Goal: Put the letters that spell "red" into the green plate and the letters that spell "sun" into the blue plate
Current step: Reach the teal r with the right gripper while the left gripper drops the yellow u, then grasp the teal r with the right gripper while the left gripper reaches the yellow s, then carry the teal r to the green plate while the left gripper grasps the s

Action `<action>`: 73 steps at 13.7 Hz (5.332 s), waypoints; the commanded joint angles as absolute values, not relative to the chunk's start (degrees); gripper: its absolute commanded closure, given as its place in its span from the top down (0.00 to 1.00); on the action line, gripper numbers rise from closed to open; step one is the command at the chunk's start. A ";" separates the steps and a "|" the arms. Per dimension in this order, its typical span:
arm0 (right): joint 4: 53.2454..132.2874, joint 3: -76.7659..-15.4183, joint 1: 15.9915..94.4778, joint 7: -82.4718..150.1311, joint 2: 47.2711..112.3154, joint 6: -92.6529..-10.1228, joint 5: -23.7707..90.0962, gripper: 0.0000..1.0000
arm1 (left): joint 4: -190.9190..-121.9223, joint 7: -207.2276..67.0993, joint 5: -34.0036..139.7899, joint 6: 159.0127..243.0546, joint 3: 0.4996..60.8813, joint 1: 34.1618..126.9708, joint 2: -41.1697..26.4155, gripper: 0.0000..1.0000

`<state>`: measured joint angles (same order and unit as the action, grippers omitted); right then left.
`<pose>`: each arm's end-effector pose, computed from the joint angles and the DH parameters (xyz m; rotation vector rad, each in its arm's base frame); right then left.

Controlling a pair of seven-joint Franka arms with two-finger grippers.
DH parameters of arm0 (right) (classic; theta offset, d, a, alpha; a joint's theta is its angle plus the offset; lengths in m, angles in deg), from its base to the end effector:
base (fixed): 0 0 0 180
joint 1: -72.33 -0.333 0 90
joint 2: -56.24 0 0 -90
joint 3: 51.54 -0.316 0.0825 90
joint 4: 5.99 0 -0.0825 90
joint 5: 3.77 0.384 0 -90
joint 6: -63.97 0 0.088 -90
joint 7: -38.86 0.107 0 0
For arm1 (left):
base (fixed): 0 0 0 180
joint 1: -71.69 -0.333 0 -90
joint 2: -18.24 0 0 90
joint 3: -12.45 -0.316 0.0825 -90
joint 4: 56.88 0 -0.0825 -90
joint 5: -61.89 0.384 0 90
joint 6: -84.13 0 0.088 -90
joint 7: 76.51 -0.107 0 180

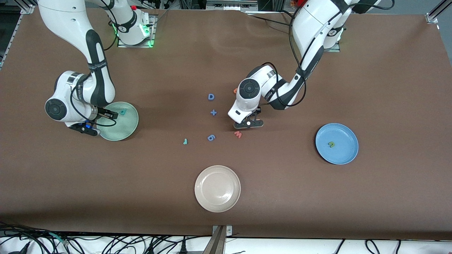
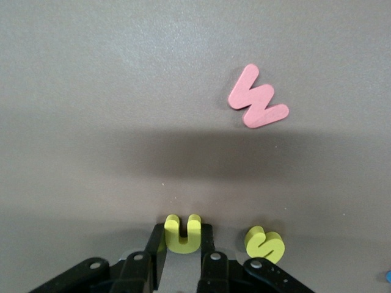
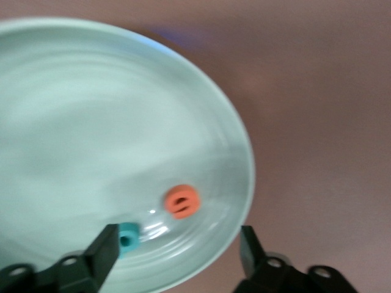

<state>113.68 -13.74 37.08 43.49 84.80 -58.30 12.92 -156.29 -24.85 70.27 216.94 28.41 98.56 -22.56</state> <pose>0.5443 -0.0165 0.2059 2.9728 -0.4716 -0.4851 0.4918 -0.4334 0.1735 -3.1154 -0.1632 0.1965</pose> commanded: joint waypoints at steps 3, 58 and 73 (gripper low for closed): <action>104.06 -13.75 30.52 56.49 83.49 -50.38 16.88 0.97 | -157.35 -24.30 71.38 216.76 28.36 97.45 -21.13 0.04; 88.23 -28.08 23.29 65.49 102.56 -76.22 22.16 0.11 | -158.22 -14.99 96.07 223.35 43.04 88.04 -25.26 0.98; 88.75 -6.39 23.91 47.33 92.80 -40.46 22.24 0.11 | -154.00 -13.41 95.99 223.27 40.23 92.61 -28.69 0.59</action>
<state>87.31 -9.69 24.19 52.20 93.51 -43.61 21.08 -155.83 -14.82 93.94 223.38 40.88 91.66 -27.25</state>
